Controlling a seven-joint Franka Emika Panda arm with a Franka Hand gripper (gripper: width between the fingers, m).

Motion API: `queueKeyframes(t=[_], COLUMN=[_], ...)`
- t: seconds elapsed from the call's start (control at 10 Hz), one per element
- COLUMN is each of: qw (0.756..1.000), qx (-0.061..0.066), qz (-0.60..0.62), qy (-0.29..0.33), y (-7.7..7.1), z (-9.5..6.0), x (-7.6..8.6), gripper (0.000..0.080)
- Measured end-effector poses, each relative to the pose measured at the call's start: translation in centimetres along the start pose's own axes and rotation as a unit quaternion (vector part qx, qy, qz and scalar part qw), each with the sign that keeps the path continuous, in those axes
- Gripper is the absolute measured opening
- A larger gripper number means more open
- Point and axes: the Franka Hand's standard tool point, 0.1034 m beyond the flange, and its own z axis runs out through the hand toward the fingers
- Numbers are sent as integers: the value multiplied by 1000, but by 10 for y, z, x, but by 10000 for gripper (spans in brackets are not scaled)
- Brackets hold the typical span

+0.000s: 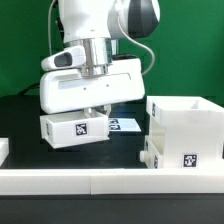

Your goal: Assemble drawer

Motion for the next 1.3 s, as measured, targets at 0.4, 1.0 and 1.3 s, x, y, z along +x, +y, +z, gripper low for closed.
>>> queueKeyframes(t=[0.4, 1.0, 1.3], qw=[992, 934, 903], qx=[3, -3, -2], qz=[-123, -356, -428], qy=[-8, -25, -28], y=[1, -4, -3], z=[-1, -4, -3], x=[4, 28, 28], gripper=[42, 42, 42])
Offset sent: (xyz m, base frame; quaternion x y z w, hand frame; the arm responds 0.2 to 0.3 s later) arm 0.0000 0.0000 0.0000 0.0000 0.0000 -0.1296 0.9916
